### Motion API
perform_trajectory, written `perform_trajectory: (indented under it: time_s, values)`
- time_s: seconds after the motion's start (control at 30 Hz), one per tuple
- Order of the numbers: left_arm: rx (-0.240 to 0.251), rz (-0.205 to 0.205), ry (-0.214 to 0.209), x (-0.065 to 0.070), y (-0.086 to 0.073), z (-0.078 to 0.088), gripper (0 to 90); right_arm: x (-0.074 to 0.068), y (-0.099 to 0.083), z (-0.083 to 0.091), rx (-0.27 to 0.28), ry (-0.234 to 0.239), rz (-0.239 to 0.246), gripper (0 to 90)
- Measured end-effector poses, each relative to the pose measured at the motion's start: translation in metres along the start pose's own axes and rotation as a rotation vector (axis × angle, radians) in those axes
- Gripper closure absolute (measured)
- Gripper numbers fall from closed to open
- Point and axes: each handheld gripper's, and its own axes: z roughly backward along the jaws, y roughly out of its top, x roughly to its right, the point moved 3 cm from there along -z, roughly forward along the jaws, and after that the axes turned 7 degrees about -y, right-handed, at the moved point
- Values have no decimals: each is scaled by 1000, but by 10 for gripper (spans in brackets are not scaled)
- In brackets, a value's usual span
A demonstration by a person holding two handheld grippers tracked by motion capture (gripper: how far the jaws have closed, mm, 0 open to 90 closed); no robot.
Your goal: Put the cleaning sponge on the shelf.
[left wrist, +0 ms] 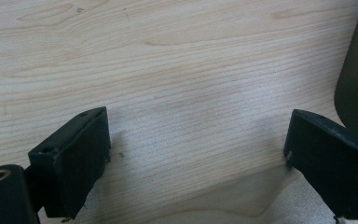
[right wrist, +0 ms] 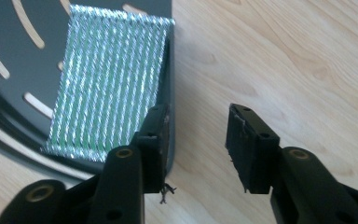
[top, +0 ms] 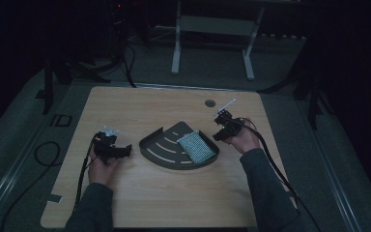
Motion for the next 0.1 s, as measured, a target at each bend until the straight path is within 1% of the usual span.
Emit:
perform_trajectory:
  time_s: [0.03,0.07,0.1]
  values:
    - [0,0,0,0,0,0,76,0,0,0,0,0,0,566]
    - [0,-1,0,0,0,0,76,3,-6,3,2,-3,-3,552]
    - [0,-1,0,0,0,0,76,3,-6,3,2,-3,-3,552]
